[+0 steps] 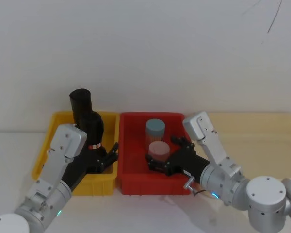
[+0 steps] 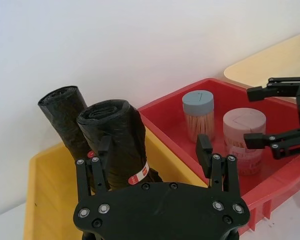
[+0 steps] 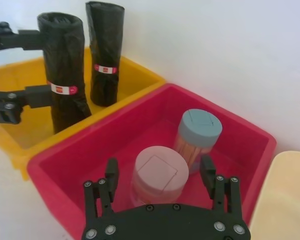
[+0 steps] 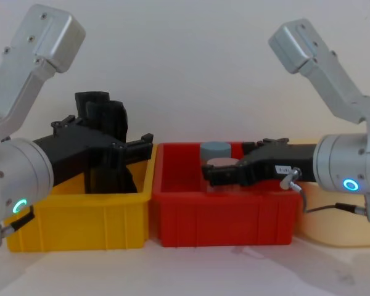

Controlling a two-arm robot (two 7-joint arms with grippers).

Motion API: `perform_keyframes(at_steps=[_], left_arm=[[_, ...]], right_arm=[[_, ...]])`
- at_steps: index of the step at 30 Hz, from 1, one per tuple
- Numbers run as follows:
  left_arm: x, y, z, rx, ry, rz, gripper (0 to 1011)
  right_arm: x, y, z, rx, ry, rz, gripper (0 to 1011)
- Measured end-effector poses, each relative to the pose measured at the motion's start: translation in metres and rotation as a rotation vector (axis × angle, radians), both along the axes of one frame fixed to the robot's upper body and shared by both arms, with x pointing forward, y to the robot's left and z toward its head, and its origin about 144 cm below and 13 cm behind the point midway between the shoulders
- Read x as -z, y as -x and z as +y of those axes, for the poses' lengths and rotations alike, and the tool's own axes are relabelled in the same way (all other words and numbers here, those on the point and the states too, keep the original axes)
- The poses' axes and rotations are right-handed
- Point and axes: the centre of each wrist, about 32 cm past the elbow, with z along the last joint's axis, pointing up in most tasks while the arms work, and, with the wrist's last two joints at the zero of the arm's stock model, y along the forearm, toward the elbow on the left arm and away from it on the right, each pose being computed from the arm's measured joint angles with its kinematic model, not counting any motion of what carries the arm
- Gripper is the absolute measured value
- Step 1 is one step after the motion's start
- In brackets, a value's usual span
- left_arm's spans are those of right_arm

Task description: Pick up the garbage bag with the one hand and transfer it to the other hand.

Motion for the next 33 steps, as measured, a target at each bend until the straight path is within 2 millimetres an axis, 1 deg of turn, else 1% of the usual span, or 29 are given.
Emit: perform_keyframes(at_steps=[5,21,23,24,25,28,29,30,31,33], left_arm=[[0.000,0.000,0.000,0.000,0.000,0.000,1002],[0.000,0.000,0.000,0.000,0.000,0.000,1002],[0.000,0.000,0.000,0.000,0.000,0.000,1002],[0.000,0.000,0.000,0.000,0.000,0.000,1001],[0.000,0.000,0.000,0.000,0.000,0.000,1002],[0.000,0.000,0.000,0.000,0.000,0.000,1002],[0.000,0.000,0.000,0.000,0.000,0.000,1002],[0.000,0.000,0.000,0.000,0.000,0.000,1002],[0.000,0.000,0.000,0.000,0.000,0.000,1002],[0.000,0.000,0.000,0.000,0.000,0.000,1002]], right_arm=[[0.002,-0.006,0.002,0.016,0.018,0.012,999],[0.005,-0.015,0.004,0.040,0.043,0.036,991],[0.005,-0.016,0.004,0.041,0.044,0.038,968],[0.005,-0.016,0.004,0.042,0.045,0.039,931],[0.005,-0.016,0.004,0.043,0.046,0.040,931],[0.008,-0.017,0.003,0.049,0.056,0.054,875],[0.008,-0.017,0.003,0.049,0.057,0.054,826],[0.008,-0.017,0.003,0.049,0.057,0.054,815],[0.009,-0.017,0.003,0.049,0.057,0.055,768],[0.008,-0.018,0.004,0.049,0.057,0.055,718]])
